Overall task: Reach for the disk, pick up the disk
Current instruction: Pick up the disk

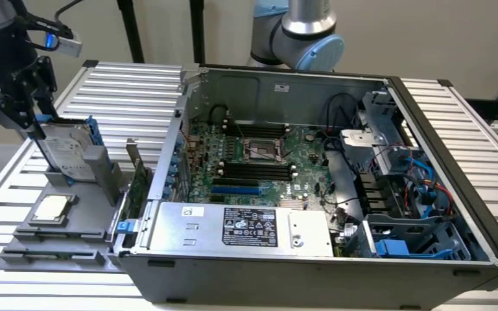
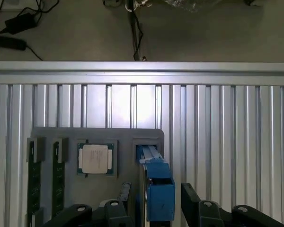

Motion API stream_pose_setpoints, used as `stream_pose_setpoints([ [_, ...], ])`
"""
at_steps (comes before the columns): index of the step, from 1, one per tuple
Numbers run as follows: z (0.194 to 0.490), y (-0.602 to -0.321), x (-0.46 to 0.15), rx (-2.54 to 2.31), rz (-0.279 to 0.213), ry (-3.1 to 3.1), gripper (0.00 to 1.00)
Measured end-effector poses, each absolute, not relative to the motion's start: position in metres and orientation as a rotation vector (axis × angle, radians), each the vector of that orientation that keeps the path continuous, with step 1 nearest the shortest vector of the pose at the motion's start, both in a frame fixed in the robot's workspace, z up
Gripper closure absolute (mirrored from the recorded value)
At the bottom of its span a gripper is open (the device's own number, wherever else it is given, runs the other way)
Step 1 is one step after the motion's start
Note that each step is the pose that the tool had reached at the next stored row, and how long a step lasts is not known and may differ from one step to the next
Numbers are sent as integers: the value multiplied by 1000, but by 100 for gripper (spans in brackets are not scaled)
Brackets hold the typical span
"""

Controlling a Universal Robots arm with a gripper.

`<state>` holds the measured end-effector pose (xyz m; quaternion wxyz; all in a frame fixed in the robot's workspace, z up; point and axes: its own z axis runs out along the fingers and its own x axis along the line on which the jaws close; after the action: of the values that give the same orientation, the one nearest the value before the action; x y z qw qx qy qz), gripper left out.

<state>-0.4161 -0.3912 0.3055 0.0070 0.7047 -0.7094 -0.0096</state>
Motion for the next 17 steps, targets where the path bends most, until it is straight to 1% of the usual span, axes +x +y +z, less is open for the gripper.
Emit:
stream_pose_setpoints([
  [6,297,-391,-416,2206,-27,-2220,46],
  [17,295,-391,-418,2208,-22,-2222,46],
])
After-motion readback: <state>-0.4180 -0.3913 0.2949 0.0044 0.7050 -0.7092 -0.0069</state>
